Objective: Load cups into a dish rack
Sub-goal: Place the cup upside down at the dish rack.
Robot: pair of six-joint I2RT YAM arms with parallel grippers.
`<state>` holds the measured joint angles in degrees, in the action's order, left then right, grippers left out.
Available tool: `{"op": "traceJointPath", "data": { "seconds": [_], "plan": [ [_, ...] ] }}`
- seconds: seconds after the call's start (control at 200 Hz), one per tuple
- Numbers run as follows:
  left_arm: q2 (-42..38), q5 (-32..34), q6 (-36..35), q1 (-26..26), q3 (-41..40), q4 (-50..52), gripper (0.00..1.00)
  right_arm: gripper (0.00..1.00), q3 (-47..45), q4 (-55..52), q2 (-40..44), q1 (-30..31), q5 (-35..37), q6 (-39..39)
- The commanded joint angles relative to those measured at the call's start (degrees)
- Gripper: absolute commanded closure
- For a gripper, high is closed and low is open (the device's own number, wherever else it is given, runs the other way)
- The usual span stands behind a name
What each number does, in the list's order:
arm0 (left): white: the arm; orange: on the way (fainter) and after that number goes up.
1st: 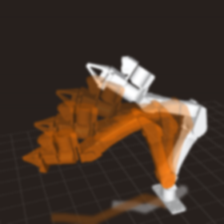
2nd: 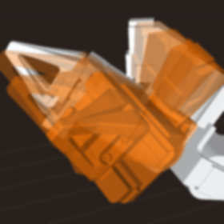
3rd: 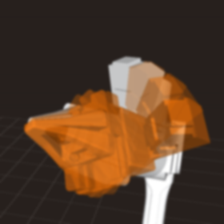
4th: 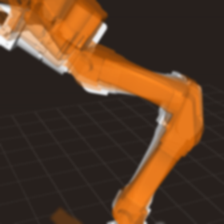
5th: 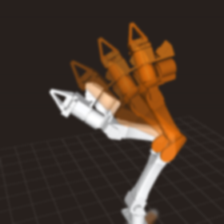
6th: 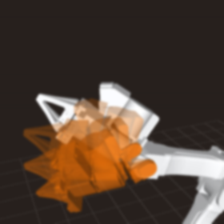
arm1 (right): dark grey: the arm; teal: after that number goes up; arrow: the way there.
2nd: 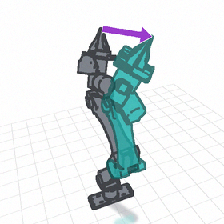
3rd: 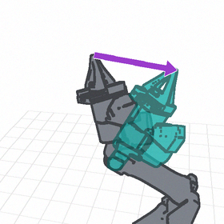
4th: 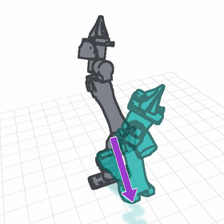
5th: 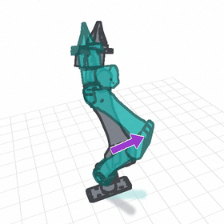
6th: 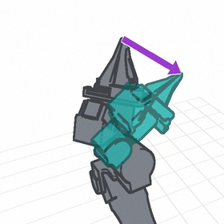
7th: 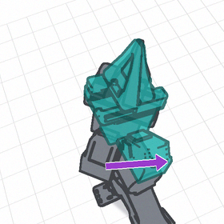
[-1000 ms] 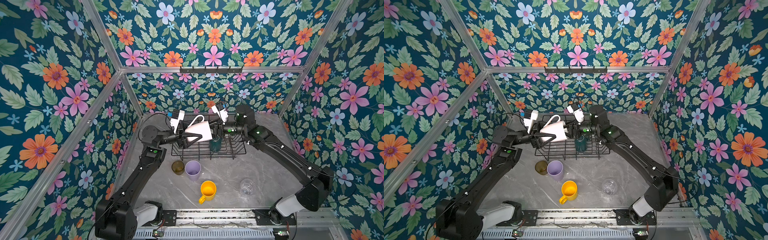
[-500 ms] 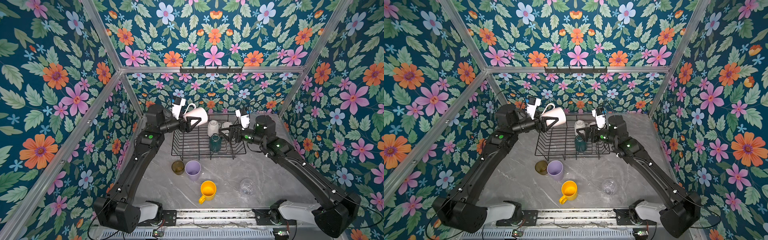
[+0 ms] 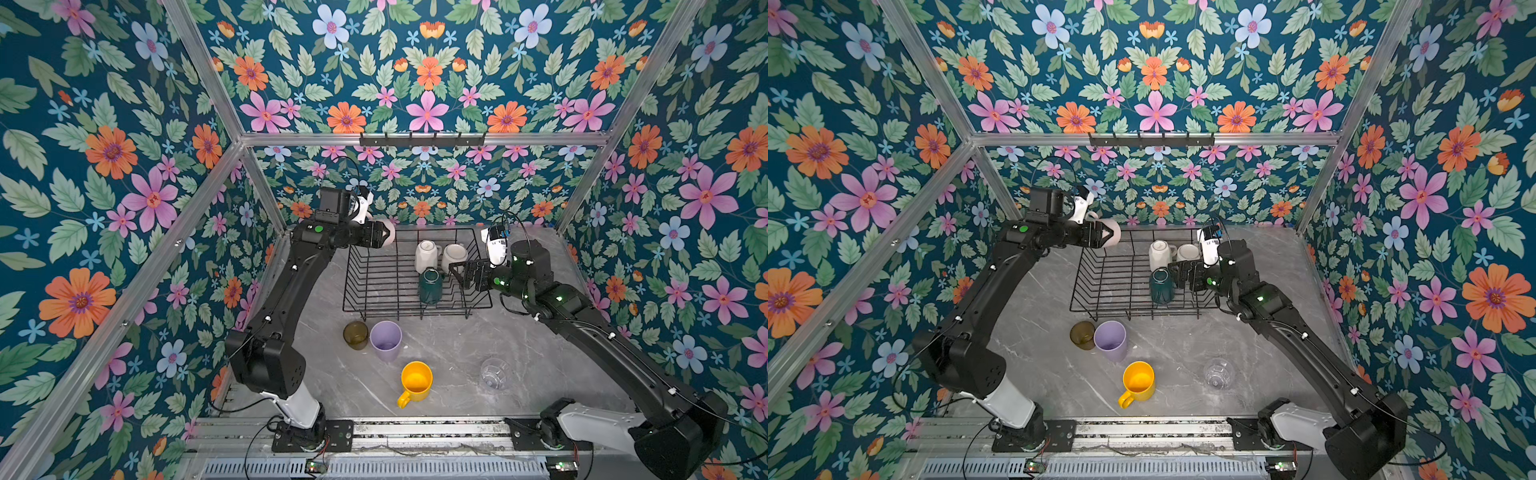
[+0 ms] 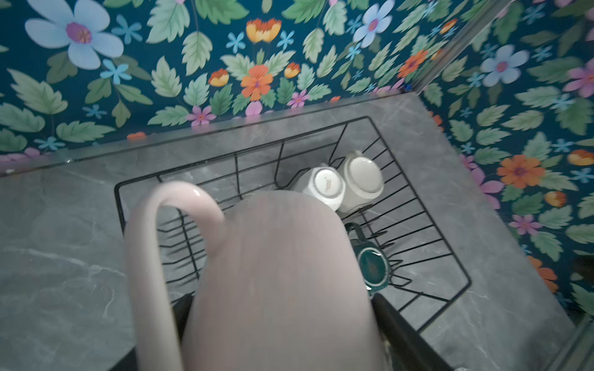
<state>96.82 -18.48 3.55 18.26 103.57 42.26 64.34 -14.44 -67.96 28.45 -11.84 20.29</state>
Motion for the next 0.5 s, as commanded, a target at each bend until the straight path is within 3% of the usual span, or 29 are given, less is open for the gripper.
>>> {"op": "traceJointPath", "data": {
  "seconds": [0.0,0.305,0.495],
  "plan": [
    [2.84,7.77,-2.56,1.4,3.16,5.11,1.0,0.01,-0.43,-0.46,0.4,-0.1,1.02,-1.37],
    [12.61,18.23,-3.02,4.15,9.83,11.31,1.0,0.01,-2.94,-0.5,1.34,-0.41,1.03,-1.84],
    [17.48,21.02,-3.22,5.47,12.7,12.01,1.0,0.01,-4.7,0.01,1.98,-0.58,0.51,-1.62]
  ]
}}
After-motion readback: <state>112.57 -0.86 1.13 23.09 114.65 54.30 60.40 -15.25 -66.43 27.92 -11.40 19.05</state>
